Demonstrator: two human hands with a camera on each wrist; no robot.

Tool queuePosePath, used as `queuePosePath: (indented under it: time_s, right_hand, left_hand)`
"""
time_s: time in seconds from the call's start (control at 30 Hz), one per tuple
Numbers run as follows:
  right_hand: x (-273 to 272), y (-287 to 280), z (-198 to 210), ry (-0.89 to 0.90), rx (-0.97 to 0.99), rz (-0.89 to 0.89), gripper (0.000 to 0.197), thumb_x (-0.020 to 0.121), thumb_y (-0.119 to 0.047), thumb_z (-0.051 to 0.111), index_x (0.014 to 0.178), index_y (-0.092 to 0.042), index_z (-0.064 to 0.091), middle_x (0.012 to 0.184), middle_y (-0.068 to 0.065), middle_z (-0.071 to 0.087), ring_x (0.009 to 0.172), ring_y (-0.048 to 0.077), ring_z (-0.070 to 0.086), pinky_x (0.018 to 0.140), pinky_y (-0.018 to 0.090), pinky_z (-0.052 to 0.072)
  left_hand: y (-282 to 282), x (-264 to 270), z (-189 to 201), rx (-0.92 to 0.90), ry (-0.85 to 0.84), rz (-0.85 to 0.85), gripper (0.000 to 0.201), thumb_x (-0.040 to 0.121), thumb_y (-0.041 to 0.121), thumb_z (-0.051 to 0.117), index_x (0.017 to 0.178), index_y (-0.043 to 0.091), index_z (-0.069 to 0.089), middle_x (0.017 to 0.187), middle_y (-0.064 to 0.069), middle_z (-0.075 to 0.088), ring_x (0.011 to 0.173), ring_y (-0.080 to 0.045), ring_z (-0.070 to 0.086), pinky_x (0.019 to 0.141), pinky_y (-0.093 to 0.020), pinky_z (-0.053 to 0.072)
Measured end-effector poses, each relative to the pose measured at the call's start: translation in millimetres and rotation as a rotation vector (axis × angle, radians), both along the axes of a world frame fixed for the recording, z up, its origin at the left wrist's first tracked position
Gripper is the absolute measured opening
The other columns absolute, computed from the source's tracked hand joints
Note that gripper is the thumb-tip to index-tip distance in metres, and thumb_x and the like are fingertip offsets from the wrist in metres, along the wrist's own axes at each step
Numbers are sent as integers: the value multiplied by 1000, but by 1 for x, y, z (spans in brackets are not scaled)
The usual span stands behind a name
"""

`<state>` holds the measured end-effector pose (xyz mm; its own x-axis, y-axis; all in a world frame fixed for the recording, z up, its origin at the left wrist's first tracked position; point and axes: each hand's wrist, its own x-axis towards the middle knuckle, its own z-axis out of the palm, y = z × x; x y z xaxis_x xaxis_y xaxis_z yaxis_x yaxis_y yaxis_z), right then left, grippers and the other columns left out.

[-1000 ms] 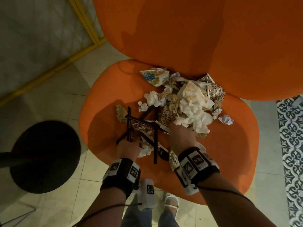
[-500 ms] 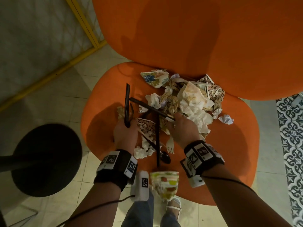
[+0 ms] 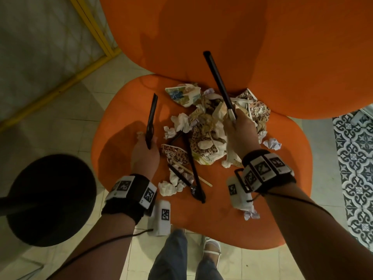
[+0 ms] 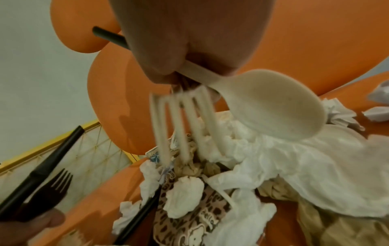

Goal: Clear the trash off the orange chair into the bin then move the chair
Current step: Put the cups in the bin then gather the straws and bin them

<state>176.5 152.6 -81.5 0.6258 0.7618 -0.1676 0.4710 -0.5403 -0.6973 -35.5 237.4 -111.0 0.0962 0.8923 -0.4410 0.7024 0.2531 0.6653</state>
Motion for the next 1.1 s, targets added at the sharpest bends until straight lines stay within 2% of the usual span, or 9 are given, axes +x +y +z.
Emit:
queuePosePath:
  time_s: [0.1,0.27,0.37,0.43,0.57,0.7,0.8,0.93,1.1]
  right_hand:
    - [2,5,-4,43,-20,-8,24,95,-17,44,112,-2,54,81,9,57,69,26,53,60,34,41]
    - [11,14,-9,117,60,-67,28,93,-20,39,113,-6,52,81,13,62,68,30,61,64,47,54]
    - [23,26,-6,4,73,-82,25,97,-18,39,113,-4,52,77,9,57,57,23,51,51,35,41]
    - [32,39,-3,-70,8,-66,30,99,-28,39,111,-4,52,83,11,61,62,24,54,55,32,42]
    - [55,64,-9,-247,-425,106,40,95,-47,44,104,-9,56,89,7,60,79,27,58,67,37,49]
    - [76,71,-20,-431,-643,248,24,95,-18,46,108,-5,60,113,19,63,99,38,62,76,43,50]
    - [81,72,-23,-467,-689,291,23,94,-20,50,109,-5,60,112,18,63,100,37,62,71,39,46]
    - [82,66,-18,-487,-637,223,22,94,-12,42,105,-7,61,103,16,64,92,34,62,68,38,47]
    - [71,40,0,-434,-409,75,30,96,-28,41,114,-14,62,106,14,52,76,32,60,73,44,55]
  left_hand:
    - [4,0,-2,14,48,-46,26,97,32,43,114,15,55,93,-5,61,86,-27,60,73,-36,48]
    - [9,14,-2,79,121,-210,36,89,37,59,60,20,47,55,4,46,54,-16,48,47,-23,27]
    - [14,29,-11,85,253,-373,28,86,40,63,74,14,62,59,5,50,56,-14,50,46,-22,28]
    - [17,38,-15,81,346,-469,28,85,39,64,91,12,66,74,1,58,67,-16,56,49,-23,34]
    - [24,48,-18,92,455,-573,28,86,30,63,106,10,64,102,-10,67,92,-26,65,64,-30,43]
    - [37,47,-8,140,453,-588,20,86,25,62,99,12,65,95,-8,69,88,-26,65,63,-31,43]
    - [43,42,7,202,422,-549,20,86,29,61,101,16,65,86,-2,65,80,-21,62,62,-29,43]
    - [44,34,24,292,396,-416,22,91,33,53,101,15,61,69,6,50,62,-13,50,46,-23,30]
    - [10,21,32,140,223,-241,20,94,32,48,107,19,57,67,4,52,55,-13,49,43,-21,28]
